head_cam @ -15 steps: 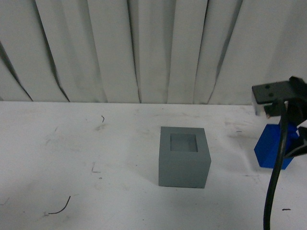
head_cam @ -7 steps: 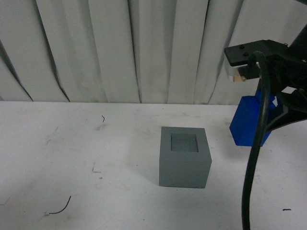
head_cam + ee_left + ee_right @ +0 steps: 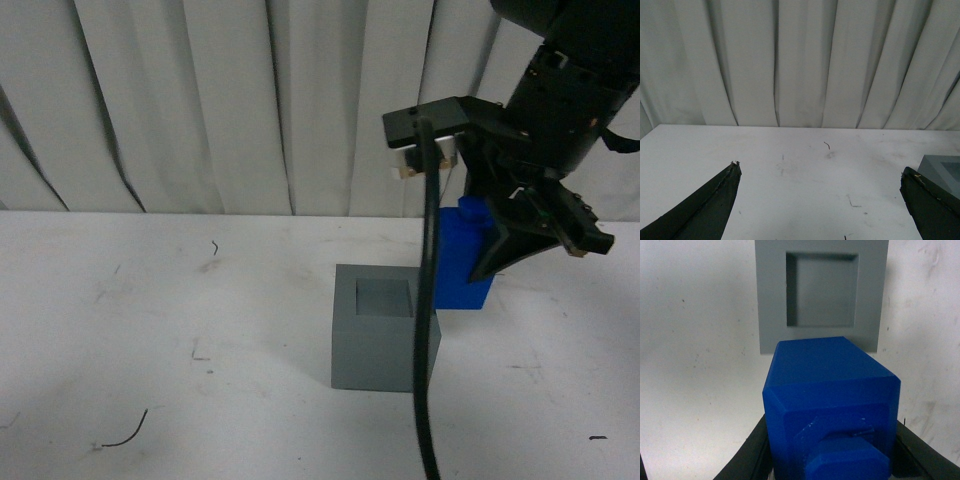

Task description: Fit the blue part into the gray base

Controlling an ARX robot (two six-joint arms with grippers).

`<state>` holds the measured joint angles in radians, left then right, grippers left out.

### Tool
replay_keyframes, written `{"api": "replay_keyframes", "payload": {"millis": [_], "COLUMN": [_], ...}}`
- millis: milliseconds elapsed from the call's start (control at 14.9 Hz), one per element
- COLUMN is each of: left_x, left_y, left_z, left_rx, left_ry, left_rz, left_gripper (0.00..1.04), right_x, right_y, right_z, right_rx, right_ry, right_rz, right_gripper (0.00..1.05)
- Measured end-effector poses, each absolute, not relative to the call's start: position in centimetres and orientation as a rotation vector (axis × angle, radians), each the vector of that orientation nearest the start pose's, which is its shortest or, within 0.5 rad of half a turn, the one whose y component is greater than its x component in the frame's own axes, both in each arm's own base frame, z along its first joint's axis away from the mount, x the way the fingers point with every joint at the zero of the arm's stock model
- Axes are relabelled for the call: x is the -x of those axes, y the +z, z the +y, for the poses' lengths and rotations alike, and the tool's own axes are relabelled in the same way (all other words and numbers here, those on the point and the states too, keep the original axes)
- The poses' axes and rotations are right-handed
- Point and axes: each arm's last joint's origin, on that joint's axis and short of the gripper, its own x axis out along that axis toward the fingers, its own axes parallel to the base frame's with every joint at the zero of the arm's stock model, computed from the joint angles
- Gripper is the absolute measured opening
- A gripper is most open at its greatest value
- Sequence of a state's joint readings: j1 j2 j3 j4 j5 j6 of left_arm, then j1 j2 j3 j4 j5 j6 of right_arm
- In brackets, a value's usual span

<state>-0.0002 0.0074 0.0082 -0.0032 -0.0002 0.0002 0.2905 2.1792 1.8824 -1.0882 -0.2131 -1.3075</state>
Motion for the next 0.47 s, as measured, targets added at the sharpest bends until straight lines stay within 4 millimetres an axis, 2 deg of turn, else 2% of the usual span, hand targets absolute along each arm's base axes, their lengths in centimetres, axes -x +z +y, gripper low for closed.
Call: {"api": "replay_keyframes", "payload": {"millis": [201,335,469], "left_x": [-9.8,-9.8,-9.8], "left_y": [16.5,16.5,16.5], "left_z": [0.0,0.0,0.0], "left_rx": [0.0,0.0,0.0], "left_ry": [0.0,0.0,0.0], "left_rz": [0.002,0.002,0.002], "left_gripper": [0.98,0.98,0.98], "right_x": [-41.4,-41.3,-41.4], "right_y": [20.9,20.2,19.9], "right_z": [16.7,17.8,18.1], "right_rx": [1.126,1.128,1.141], "right_ry": [1.318,1.335,1.328], "right_rz": [0.911,0.935,0.941], "right_gripper": [0.47,0.47,0.47]}}
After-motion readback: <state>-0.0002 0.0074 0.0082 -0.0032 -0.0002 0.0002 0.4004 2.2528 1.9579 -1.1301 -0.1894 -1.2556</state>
